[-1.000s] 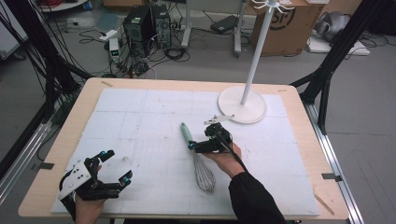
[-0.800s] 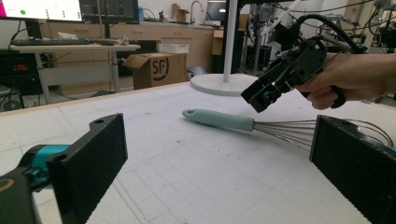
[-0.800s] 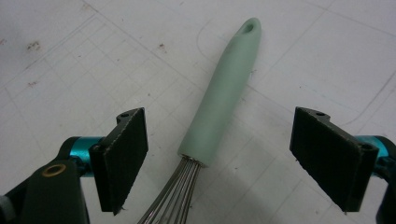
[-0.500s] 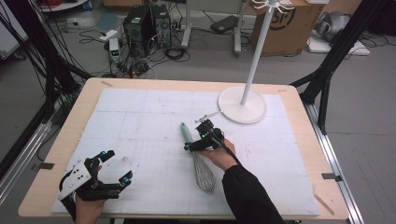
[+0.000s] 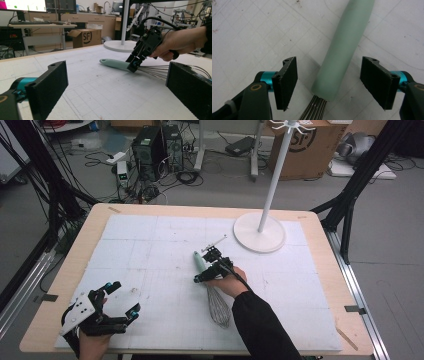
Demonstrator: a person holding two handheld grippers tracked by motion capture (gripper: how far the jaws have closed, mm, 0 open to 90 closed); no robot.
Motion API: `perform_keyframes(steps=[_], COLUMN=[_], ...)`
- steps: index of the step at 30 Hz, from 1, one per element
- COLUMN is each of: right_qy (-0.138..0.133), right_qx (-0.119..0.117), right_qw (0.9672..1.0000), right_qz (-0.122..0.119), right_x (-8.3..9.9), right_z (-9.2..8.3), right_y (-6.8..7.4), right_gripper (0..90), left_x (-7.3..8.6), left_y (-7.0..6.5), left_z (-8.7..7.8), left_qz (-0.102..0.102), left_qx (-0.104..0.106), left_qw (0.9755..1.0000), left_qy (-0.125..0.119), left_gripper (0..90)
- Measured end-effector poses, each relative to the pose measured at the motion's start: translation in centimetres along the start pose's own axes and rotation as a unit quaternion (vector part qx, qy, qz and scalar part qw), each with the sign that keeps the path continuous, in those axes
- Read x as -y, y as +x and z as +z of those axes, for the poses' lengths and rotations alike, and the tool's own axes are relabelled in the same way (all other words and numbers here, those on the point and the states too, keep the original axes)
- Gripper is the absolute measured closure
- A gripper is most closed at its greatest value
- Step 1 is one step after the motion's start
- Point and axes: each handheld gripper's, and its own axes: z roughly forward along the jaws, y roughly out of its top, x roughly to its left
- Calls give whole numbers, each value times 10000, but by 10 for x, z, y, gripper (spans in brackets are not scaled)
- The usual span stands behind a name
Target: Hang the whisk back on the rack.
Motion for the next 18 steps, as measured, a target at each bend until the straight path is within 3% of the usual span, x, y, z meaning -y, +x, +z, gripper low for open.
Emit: perform_keyframes(steps=[18], right_qy=[418], right_qx=[30], right_qw=[9991], right_qz=[-28], right_x=[-10], right_z=[-3], right_y=[-10], right_gripper=[547], left_x=[0], left_y=[0], left_z=[-2], left_qz=[-12], left_qx=[-18], left_qw=[10000], left_qy=[-4], left_gripper=[47])
